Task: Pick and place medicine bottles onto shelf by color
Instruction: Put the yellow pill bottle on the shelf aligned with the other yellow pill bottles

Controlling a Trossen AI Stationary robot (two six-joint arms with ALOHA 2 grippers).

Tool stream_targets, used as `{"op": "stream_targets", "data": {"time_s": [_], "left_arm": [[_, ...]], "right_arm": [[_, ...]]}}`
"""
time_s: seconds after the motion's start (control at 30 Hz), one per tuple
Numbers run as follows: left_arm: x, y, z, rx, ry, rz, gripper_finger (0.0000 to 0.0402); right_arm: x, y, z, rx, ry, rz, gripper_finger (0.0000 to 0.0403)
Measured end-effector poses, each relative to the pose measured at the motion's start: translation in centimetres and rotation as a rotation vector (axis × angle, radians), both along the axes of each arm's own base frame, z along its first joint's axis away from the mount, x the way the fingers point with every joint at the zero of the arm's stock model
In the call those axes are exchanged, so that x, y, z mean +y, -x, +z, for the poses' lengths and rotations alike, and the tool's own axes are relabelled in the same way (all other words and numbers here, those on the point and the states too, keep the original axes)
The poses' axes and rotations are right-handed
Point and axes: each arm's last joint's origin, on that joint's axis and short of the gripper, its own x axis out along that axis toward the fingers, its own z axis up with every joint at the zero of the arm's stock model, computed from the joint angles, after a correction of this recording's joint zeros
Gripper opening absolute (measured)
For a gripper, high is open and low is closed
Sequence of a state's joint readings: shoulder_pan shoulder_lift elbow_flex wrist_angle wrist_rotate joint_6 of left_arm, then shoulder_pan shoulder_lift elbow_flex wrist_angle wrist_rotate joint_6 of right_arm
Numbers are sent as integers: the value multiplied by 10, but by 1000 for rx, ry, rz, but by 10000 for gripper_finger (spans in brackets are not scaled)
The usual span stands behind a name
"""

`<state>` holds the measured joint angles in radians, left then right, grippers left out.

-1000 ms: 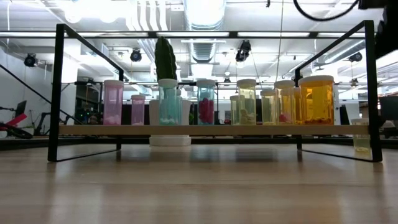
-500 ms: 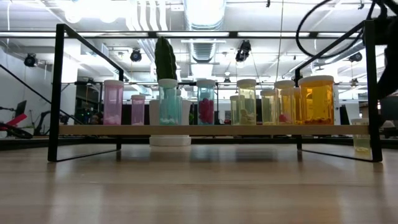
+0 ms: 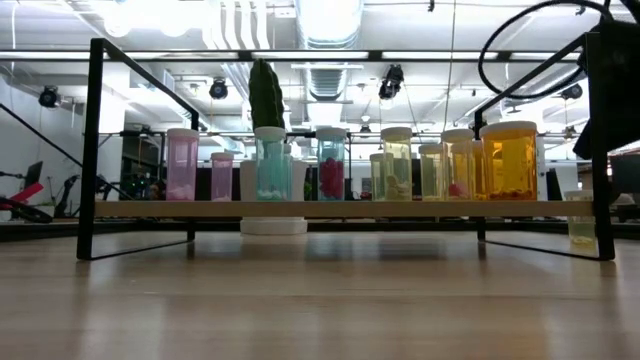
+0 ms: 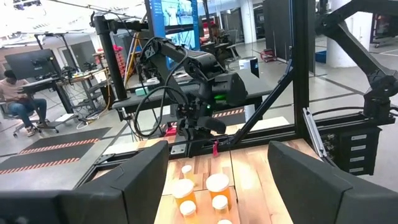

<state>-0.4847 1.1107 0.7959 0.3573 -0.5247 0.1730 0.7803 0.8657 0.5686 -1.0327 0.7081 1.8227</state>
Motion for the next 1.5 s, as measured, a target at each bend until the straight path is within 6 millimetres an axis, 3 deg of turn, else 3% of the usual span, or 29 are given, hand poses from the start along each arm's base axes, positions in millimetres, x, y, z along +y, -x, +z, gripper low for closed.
{"op": "stream_targets", "data": {"time_s": [0.37, 0.53, 1.37, 1.5], "left_arm": [[0, 0, 0, 0, -28, 1, 259], [0, 0, 0, 1, -44, 2, 259], [0, 0, 1, -2, -50, 6, 259], [0, 0, 1, -2, -50, 7, 259]], "right_arm": [[7, -8, -17, 21, -11, -178, 193], [5, -14, -25, 74, 25, -219, 227], [10, -28, -50, 158, 126, -252, 219], [9, -29, -50, 158, 126, -256, 200]]}}
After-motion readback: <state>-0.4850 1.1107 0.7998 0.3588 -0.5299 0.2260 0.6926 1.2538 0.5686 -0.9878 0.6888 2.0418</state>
